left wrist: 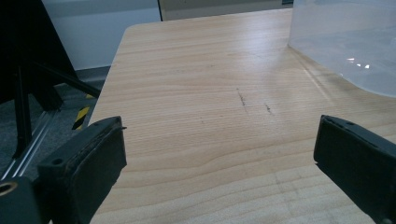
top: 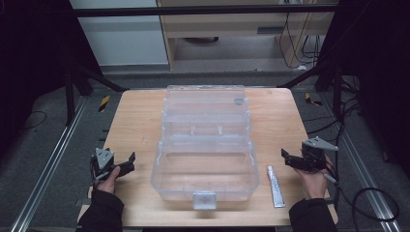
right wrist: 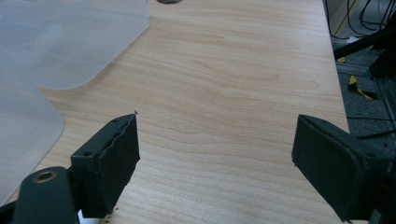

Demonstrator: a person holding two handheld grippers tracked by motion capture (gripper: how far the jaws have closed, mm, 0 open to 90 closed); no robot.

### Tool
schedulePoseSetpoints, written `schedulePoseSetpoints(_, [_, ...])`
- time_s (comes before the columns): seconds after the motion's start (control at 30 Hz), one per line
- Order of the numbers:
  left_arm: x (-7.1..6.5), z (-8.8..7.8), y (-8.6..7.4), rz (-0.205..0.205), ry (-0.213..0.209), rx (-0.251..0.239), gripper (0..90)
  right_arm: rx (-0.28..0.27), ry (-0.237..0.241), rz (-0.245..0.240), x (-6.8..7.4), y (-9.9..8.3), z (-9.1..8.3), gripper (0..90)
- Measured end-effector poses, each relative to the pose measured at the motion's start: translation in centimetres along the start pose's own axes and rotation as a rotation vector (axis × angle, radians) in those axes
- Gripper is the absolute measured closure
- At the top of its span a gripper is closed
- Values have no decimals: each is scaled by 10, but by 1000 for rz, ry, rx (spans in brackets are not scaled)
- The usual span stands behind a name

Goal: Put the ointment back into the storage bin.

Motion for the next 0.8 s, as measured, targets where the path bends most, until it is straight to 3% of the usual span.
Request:
schedulePoseSetpoints(0.23, [0,0,0,4,1,-1,18,7,-2,12,4,7,-16,187])
schedulePoseSetpoints(0.43, [0,0,0,5,3,-3,18,111,17,10,15,10,-28,231])
schedulePoseSetpoints(0.7, [-1,0,0,6,4,-3,18,169,39,-15,27,12,-39,247])
schedulePoseSetpoints(0.8, [-1,0,0,6,4,-3,18,191,65,-16,37,15,-47,263])
Point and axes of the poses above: each handheld gripper's, and its own axes: z roughly forward along the jaws, y roughly out of its top, x roughly to its left, the point moved 10 cm from there along z, roughly forward along the jaws, and after that the axes turned 8 degrees about x, right-handed, at the moved point
